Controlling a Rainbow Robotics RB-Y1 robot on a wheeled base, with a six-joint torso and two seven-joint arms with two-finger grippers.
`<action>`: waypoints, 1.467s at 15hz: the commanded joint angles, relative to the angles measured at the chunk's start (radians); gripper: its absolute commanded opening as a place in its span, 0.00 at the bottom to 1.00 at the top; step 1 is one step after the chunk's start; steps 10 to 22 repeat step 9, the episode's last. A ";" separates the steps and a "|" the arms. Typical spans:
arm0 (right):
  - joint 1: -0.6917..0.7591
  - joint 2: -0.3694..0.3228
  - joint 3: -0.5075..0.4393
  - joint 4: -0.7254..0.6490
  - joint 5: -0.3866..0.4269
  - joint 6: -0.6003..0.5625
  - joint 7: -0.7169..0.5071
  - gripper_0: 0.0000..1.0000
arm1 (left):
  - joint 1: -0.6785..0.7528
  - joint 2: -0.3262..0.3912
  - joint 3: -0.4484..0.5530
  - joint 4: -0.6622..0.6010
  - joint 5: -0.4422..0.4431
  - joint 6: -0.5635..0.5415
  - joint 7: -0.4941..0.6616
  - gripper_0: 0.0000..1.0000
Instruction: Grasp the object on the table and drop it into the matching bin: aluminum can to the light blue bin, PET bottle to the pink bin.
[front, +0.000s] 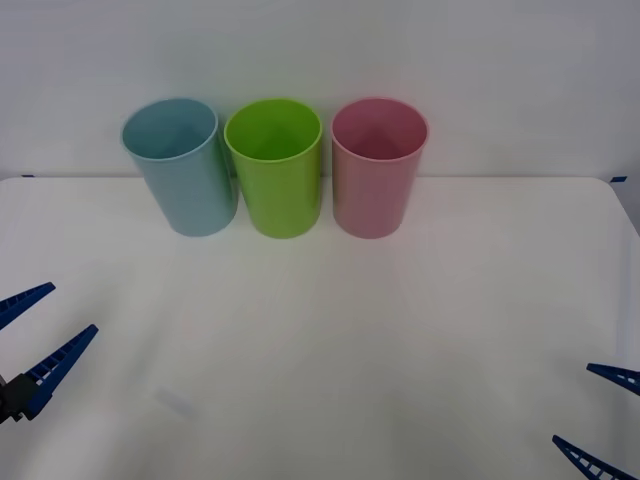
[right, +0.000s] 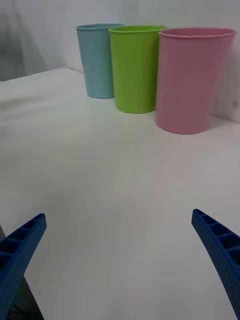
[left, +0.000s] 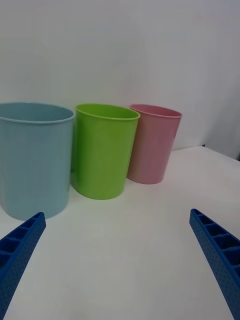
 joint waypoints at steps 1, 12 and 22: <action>-0.024 0.001 0.005 0.069 -0.020 -0.049 0.013 1.00 | 0.000 0.000 0.000 0.000 0.000 0.000 0.000 1.00; -0.046 0.001 0.016 0.136 -0.015 -0.080 0.016 1.00 | 0.000 0.000 0.000 0.000 0.000 0.000 0.000 1.00; -0.046 0.001 0.016 0.136 -0.015 -0.080 0.016 1.00 | 0.000 0.000 0.000 0.000 0.000 0.000 0.000 1.00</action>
